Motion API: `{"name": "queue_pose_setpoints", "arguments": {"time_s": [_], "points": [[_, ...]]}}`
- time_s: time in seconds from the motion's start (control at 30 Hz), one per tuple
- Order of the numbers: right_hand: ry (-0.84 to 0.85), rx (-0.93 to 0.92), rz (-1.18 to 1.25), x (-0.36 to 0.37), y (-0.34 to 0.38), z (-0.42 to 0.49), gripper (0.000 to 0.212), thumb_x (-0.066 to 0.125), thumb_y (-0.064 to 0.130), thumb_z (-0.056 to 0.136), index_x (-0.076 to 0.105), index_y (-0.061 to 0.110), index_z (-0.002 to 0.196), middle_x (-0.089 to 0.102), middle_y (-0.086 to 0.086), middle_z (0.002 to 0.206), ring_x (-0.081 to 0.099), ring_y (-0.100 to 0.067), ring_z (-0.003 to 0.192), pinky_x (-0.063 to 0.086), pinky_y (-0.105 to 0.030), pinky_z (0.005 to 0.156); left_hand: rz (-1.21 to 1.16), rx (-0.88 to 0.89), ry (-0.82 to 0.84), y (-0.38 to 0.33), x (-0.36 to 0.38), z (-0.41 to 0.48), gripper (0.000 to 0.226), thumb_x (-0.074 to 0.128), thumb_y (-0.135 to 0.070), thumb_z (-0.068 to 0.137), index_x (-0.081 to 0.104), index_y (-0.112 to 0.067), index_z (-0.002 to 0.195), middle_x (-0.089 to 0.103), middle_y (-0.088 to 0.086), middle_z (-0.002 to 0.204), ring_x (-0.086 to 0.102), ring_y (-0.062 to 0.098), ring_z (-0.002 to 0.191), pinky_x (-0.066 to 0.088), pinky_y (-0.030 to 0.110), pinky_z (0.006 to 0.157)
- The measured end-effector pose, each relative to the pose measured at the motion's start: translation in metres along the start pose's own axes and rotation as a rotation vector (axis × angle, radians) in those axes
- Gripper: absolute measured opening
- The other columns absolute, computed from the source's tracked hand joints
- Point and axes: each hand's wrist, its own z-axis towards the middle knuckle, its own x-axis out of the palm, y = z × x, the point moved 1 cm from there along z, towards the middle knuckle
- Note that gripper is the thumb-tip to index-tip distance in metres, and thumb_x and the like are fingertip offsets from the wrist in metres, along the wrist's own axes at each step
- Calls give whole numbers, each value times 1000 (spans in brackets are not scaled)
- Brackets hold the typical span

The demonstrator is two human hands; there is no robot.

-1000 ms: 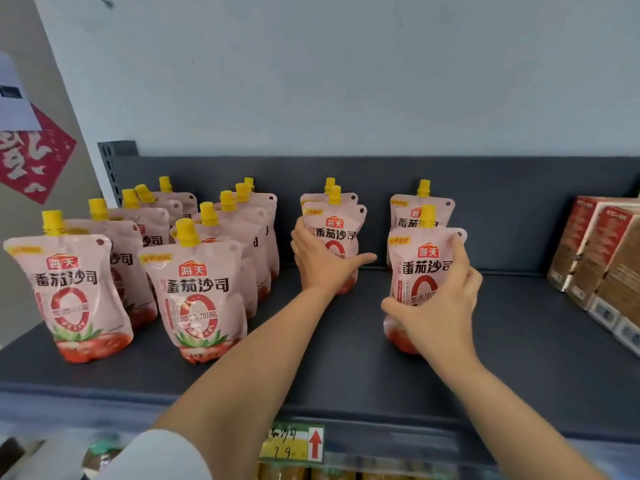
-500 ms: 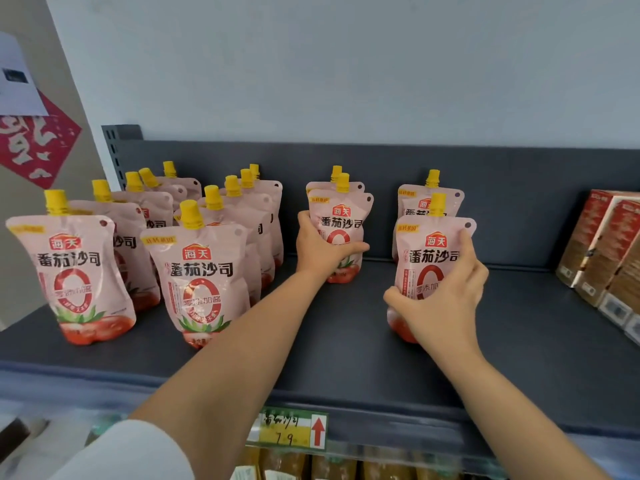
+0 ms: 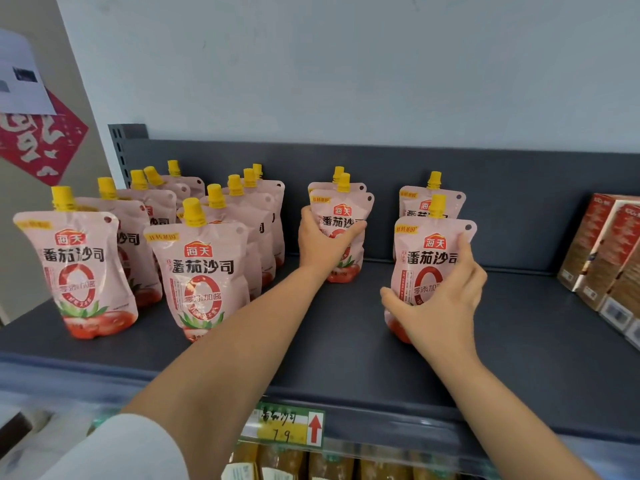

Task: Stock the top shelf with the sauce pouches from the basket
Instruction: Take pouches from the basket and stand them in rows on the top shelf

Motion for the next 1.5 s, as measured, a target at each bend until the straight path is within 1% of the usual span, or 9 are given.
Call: {"name": "queue_pose_setpoints", "arguments": {"time_s": [0.37,0.57,0.7,0.8,0.93,1.0,1.07,1.17,1.5], "points": [[-18,-13,-20,2,-2,0,118,83,31,62,5,21,149,23,-6,138,27,-23,125,30,-31,96,-81,-91,15,2,1,6,53,86,-26,67,60,-20,112,67,-4,108,64,9,99,56,28,81],[-7,-6,-9,0,-2,-1,119,85,35,62,5,20,149,23,-9,139,25,-23,129,35,-37,101,49,-76,38,-3,-4,-6,58,84,-34,69,49,-20,114,58,-7,109,58,9,103,45,13,71],[4,18,-11,0,-1,-2,121,87,37,58,8,20,148,23,-11,141,26,-27,130,35,-45,103,323,-81,114,0,-13,-16,94,90,-45,54,37,-17,127,50,2,127,50,19,118,49,36,94],[7,56,37,-2,0,-1,128,91,34,53,6,22,148,24,-11,142,26,-27,131,34,-46,104,573,-116,123,-5,-17,-26,120,88,-47,55,16,-12,145,29,9,147,29,28,137,32,43,112],[-1,96,88,-3,-1,2,133,93,30,49,5,20,148,24,-11,143,27,-26,132,31,-43,107,712,-8,78,-21,-19,-45,112,83,-41,68,9,-12,147,14,10,152,16,27,141,21,40,114],[3,54,58,-2,3,1,135,93,27,49,3,19,149,22,-11,143,24,-24,133,30,-43,108,660,59,219,-29,-25,-51,92,79,-30,72,21,-15,142,26,7,144,29,25,132,32,38,108],[11,7,15,1,9,1,134,93,23,51,3,18,150,23,-13,143,23,-23,132,30,-40,107,496,14,586,-32,-32,-57,81,76,-16,74,27,-16,139,39,5,135,43,23,122,44,38,101],[24,-30,-25,13,18,8,127,91,21,56,5,16,150,27,-16,139,31,-30,130,37,-44,104,502,58,925,-30,-40,-68,104,80,-21,73,11,-23,150,38,3,147,40,20,132,39,37,108],[97,40,165,74,34,32,111,85,15,64,13,15,148,25,-13,142,30,-27,134,36,-37,105,440,-91,762,-21,-48,-55,129,74,-12,81,-40,-27,139,40,2,147,50,18,125,43,33,105]]}}
